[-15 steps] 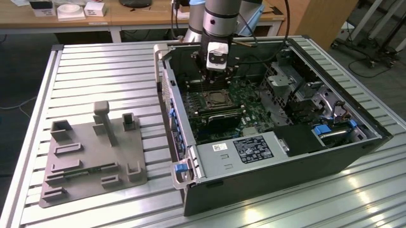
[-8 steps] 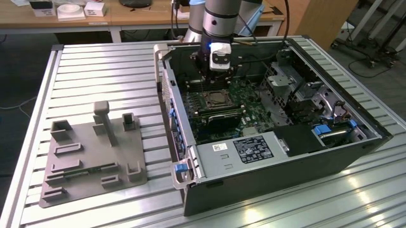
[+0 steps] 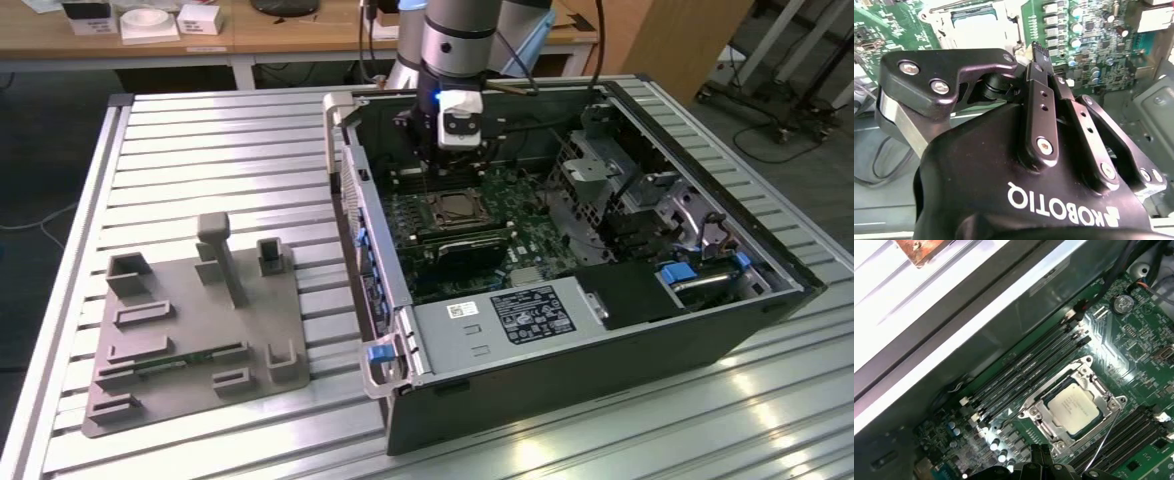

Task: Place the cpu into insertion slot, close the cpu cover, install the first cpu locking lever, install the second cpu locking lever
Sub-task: 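Install the first cpu locking lever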

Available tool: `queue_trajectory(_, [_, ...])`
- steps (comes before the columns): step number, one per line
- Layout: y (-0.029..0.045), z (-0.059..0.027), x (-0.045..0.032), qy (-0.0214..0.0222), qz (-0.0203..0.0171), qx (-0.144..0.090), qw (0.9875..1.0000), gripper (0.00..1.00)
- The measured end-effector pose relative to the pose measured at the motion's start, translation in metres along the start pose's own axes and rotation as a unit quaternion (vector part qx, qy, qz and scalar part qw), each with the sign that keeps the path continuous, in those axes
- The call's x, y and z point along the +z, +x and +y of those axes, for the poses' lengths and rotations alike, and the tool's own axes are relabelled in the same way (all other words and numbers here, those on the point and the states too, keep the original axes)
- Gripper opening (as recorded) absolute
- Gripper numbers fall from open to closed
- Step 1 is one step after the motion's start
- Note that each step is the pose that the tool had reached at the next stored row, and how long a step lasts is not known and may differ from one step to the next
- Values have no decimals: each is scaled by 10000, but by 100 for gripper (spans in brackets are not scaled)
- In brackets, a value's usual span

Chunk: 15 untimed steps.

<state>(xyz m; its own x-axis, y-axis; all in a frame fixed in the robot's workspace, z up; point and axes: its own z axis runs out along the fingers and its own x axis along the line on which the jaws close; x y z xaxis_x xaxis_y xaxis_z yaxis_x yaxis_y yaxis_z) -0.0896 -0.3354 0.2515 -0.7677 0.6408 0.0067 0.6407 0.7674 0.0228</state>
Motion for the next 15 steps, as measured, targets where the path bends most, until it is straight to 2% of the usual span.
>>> queue_trajectory(8, [113,-93,-1,2,-1,-87,10000,10])
queue_trajectory(11, [113,-95,0,5,5,-335,9994,10])
queue_trajectory(15, [113,-95,0,6,11,-655,9979,10])
